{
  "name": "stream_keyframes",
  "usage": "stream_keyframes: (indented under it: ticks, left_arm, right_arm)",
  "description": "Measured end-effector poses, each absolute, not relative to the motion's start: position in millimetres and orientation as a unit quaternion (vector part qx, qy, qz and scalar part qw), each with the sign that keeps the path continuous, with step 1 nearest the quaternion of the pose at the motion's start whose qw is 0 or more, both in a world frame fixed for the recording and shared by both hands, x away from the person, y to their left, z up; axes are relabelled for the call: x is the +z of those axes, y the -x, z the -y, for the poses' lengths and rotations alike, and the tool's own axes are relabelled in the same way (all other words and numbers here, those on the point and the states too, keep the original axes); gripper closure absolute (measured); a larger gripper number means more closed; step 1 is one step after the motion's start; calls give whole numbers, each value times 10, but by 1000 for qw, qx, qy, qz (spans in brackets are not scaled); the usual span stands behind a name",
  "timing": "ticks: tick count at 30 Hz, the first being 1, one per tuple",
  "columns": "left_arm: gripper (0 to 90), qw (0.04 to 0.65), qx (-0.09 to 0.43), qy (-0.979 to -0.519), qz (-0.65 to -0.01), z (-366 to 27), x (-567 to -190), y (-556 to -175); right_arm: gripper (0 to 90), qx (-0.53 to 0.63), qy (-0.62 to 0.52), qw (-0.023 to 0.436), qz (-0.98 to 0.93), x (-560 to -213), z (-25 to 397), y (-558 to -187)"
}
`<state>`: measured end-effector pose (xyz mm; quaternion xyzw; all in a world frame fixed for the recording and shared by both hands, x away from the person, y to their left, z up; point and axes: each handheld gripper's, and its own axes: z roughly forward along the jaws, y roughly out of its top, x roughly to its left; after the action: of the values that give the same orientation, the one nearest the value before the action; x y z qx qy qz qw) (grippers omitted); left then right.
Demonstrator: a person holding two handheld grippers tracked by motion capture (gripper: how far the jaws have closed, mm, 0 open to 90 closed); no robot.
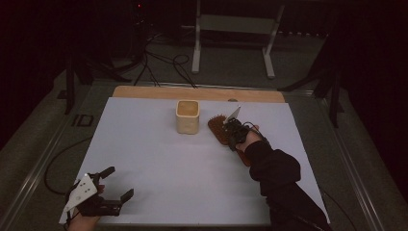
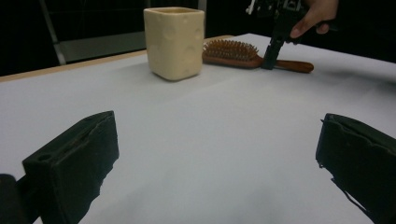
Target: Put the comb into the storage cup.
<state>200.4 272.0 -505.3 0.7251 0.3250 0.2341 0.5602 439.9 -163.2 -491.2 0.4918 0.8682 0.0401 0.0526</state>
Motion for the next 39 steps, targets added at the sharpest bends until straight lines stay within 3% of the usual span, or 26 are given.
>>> stream_keyframes:
  ticks: [20, 39]
  left_arm:
    - [0, 558, 234, -726, -327, -2718, -5060, -2006]
    - [0, 555, 234, -727, -330, -2716, -5067, -2011]
  right_arm:
    - [731, 58, -496, 46, -865, -4922, 1662, -4374]
    - [732, 122, -487, 87, -861, -4826, 1857, -4224]
